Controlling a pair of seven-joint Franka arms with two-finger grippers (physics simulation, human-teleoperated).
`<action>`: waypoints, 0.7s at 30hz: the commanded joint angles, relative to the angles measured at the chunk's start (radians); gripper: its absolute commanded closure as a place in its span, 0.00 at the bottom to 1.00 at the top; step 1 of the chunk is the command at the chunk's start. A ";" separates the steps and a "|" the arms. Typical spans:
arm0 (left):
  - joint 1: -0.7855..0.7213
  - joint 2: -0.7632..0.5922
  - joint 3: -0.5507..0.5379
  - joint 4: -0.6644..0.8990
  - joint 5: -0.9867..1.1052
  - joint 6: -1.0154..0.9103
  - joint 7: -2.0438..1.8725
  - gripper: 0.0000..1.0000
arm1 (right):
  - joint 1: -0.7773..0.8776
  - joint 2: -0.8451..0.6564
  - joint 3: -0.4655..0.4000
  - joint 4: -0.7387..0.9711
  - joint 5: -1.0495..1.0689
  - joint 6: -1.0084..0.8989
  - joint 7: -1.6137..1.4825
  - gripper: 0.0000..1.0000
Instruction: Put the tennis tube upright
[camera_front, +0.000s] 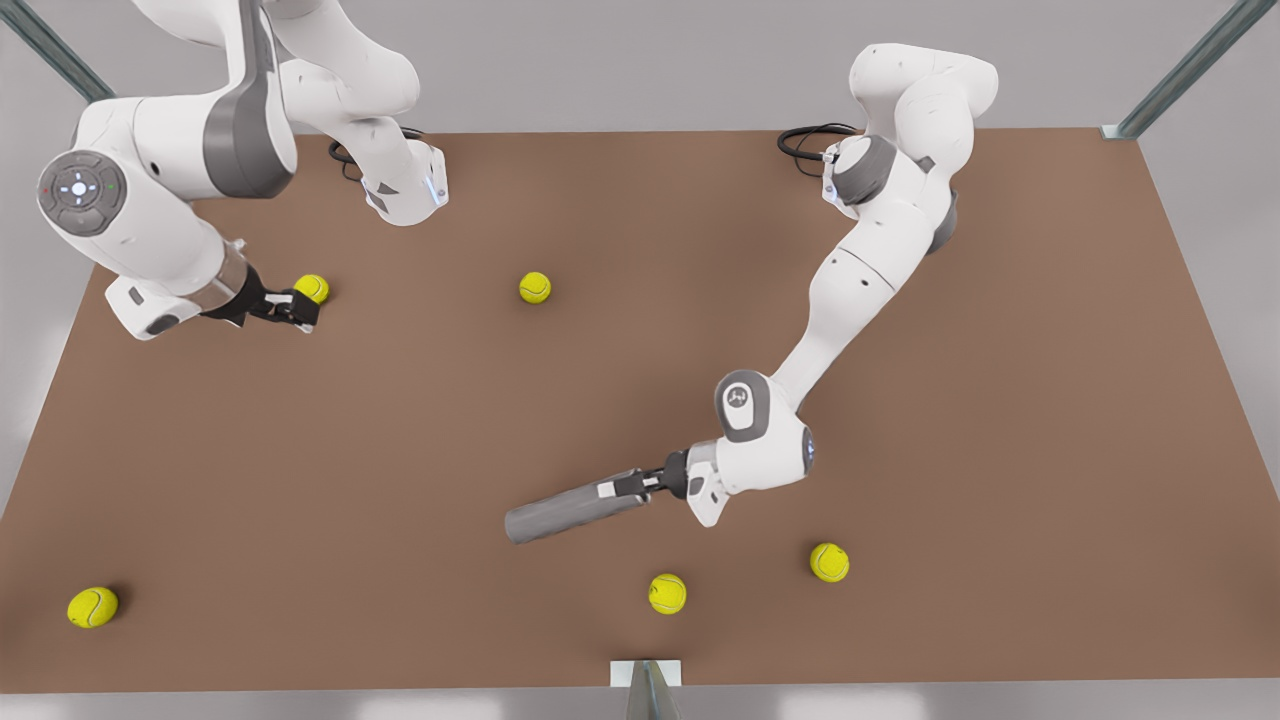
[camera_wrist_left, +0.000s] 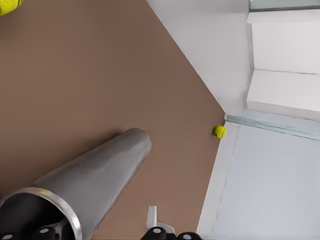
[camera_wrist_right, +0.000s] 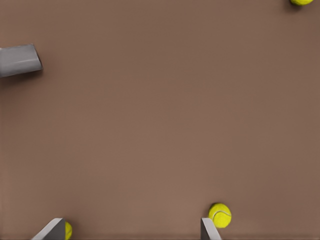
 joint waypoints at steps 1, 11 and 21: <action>-0.001 -0.002 0.000 0.000 0.001 0.002 -0.091 0.36 | -0.008 0.002 0.000 0.005 0.010 -0.010 -0.001 0.00; 0.001 -0.043 0.000 0.000 0.007 0.001 -0.157 0.51 | -0.008 0.012 0.000 0.008 0.016 -0.012 -0.001 0.00; 0.126 -0.198 -0.016 -0.124 0.013 -0.110 -0.258 0.79 | -0.006 0.022 0.000 0.020 0.030 -0.012 -0.001 0.00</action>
